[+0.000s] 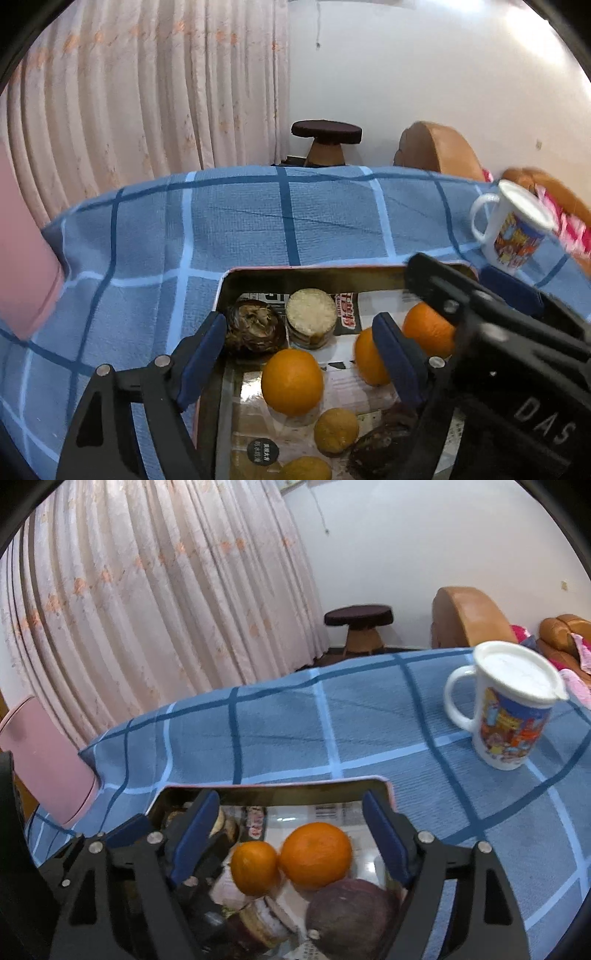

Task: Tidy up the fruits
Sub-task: 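Withdraw both open grippers up and away from the tin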

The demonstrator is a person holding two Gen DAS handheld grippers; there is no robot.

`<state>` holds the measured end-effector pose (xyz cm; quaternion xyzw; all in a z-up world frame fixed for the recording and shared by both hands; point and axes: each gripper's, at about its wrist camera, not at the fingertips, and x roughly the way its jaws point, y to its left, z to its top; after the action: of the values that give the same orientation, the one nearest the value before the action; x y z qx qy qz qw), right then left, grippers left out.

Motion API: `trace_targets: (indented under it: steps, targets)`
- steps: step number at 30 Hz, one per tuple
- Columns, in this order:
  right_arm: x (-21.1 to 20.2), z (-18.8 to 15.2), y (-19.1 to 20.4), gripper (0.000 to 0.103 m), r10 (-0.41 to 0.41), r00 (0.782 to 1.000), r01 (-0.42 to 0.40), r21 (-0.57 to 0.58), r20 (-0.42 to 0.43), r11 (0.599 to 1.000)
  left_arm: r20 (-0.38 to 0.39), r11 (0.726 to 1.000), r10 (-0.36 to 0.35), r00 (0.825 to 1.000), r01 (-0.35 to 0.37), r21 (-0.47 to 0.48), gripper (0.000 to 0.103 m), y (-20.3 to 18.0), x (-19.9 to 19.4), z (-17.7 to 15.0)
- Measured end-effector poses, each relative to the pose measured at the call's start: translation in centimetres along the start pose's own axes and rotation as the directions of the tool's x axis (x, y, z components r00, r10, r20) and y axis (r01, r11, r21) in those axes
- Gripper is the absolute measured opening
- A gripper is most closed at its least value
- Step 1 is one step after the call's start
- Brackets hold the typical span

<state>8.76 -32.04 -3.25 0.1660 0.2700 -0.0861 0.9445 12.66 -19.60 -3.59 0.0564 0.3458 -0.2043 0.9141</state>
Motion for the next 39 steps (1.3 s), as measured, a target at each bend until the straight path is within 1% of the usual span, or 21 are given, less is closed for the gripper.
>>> trace_targets:
  steps: [2, 4, 8, 11, 13, 18, 20, 21, 22, 23, 24, 27, 32, 36, 39]
  targets:
    - [-0.5, 0.0, -0.5, 0.094, -0.019, 0.999, 0.018, 0.018, 0.04, 1.0, 0.008, 0.999, -0.021, 1.0, 0.021, -0.026, 0.083, 0.3, -0.1, 0.1]
    - [-0.9, 0.0, -0.8, 0.094, -0.037, 0.997, 0.036, 0.023, 0.073, 0.999, 0.007, 1.0, -0.018, 1.0, 0.018, -0.019, 0.083, 0.2, -0.1, 0.0]
    - [-0.9, -0.2, -0.3, 0.094, -0.062, 0.995, 0.063, -0.012, 0.083, 0.998, 0.008, 1.0, -0.013, 1.0, 0.013, -0.01, 0.083, 0.1, -0.2, -0.1]
    - [-1.1, -0.6, 0.3, 0.095, -0.101, 0.988, 0.107, -0.051, 0.115, 0.993, 0.013, 1.0, -0.013, 1.0, 0.013, -0.011, 0.083, 0.1, -0.3, -0.1]
    - [-1.4, -0.8, 0.4, 0.095, -0.123, 0.982, 0.132, -0.053, 0.146, 0.99, 0.03, 1.0, 0.0, 1.0, 0.0, -0.001, 0.083, 0.0, -0.3, -0.3]
    - [-2.5, -1.1, 0.2, 0.096, -0.155, 0.966, 0.169, -0.053, 0.209, 0.984, 0.067, 0.998, 0.051, 0.996, -0.053, 0.032, 0.083, -0.9, -0.6, -0.7]
    - [-3.2, -1.2, 0.2, 0.097, -0.179, 0.953, 0.199, -0.058, 0.245, 0.978, 0.115, 0.994, 0.105, 0.988, -0.107, 0.012, 0.083, -0.7, -1.3, -0.8]
    - [-3.4, -1.2, 0.3, 0.099, -0.197, 0.944, 0.221, -0.065, 0.266, 0.973, 0.154, 0.989, 0.149, 0.977, -0.15, -0.005, 0.083, -0.3, -2.0, -0.9]
    - [-3.6, -1.3, 0.4, 0.102, -0.207, 0.939, 0.234, -0.068, 0.276, 0.97, 0.174, 0.985, 0.171, 0.97, -0.171, -0.014, 0.083, -0.1, -2.2, -0.9]
    - [-3.7, -1.2, 0.3, 0.103, -0.213, 0.935, 0.241, -0.069, 0.282, 0.968, 0.185, 0.981, 0.193, 0.964, -0.192, -0.022, 0.083, 0.2, -2.4, -0.8]
    - [-3.8, -1.3, 0.3, 0.103, -0.212, 0.934, 0.241, -0.069, 0.288, 0.968, 0.179, 0.977, 0.213, 0.961, -0.21, -0.035, 0.083, 0.6, -2.3, -0.7]
    - [-4.1, -1.3, 0.5, 0.103, -0.205, 0.932, 0.238, -0.079, 0.3, 0.968, 0.136, 0.982, 0.185, 0.973, -0.179, -0.059, 0.083, 1.3, -1.6, -0.6]
    - [-5.2, -1.9, 1.5, 0.103, -0.195, 0.913, 0.251, -0.117, 0.357, 0.961, 0.117, 0.984, 0.173, 0.978, -0.169, -0.048, 0.083, 1.2, -1.4, -0.7]
    - [-5.2, -1.9, 1.6, 0.103, -0.196, 0.917, 0.251, -0.121, 0.346, 0.96, 0.094, 0.986, 0.163, 0.982, -0.16, -0.036, 0.083, 1.0, -1.7, -1.3]
    - [-5.5, -2.1, 1.4, 0.103, -0.201, 0.917, 0.253, -0.113, 0.344, 0.961, 0.06, 0.99, 0.138, 0.989, -0.136, -0.042, 0.083, 1.1, -1.7, -1.8]
